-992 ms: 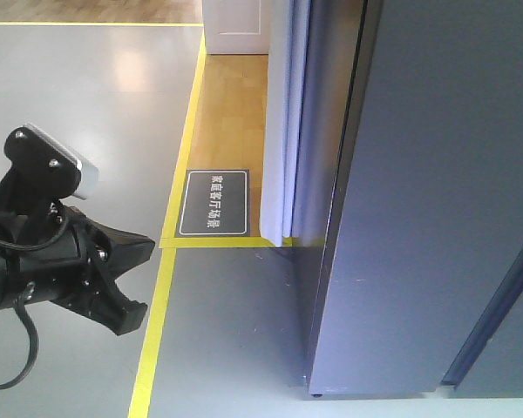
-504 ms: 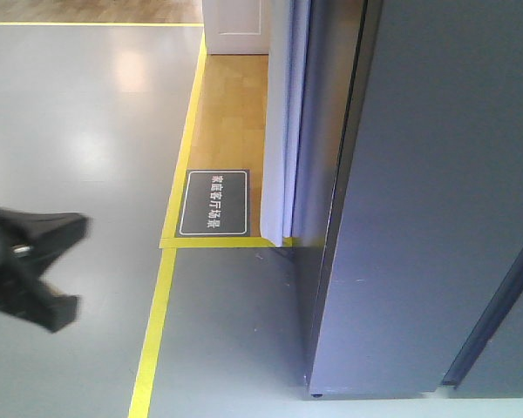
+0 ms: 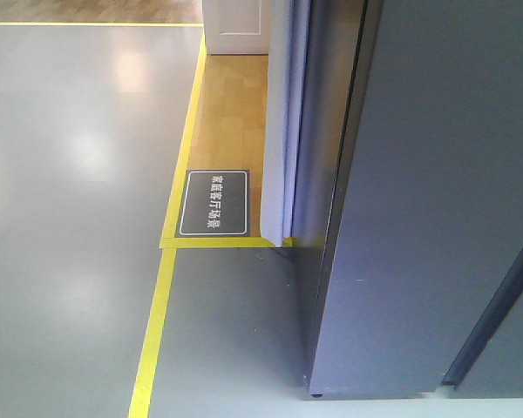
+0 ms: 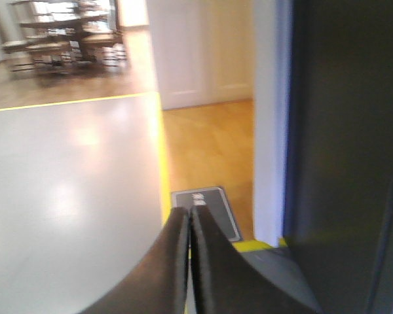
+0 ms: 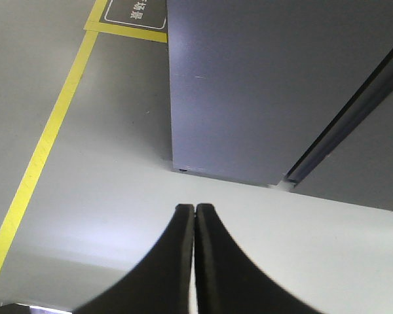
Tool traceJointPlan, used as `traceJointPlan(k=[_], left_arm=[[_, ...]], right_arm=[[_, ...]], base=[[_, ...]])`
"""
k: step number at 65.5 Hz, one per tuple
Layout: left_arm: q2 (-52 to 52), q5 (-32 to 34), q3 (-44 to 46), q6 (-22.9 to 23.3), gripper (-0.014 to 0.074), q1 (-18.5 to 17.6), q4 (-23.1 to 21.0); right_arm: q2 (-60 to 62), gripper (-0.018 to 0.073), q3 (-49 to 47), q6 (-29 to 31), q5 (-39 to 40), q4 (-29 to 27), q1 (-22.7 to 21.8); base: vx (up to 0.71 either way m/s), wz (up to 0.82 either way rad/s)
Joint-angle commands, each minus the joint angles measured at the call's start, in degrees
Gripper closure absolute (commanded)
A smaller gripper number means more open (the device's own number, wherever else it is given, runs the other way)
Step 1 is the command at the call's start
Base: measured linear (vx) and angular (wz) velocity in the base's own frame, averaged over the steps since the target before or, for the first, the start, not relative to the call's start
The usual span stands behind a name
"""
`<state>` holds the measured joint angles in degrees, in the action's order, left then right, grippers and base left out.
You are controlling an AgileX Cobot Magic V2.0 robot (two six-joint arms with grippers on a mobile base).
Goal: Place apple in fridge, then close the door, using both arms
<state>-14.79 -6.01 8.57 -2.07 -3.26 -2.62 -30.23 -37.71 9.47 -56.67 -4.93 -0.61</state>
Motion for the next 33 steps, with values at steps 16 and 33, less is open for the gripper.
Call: traceJointPlan(k=[16,33], left_arm=[[10.72,4.26,-7.44,8.84,0.0602,5.99,4.2],[16.4,4.16,-11.59,8.77,0.0602,6.88,4.2]], right_arm=[[-0.32,0.0561,-1.24,0.58,2.9,-0.09,0.15],[-0.32,0.0561,-1.24,0.58,2.84,-0.09,0.15]], base=[[0.0,0.0],[0.0,0.0]])
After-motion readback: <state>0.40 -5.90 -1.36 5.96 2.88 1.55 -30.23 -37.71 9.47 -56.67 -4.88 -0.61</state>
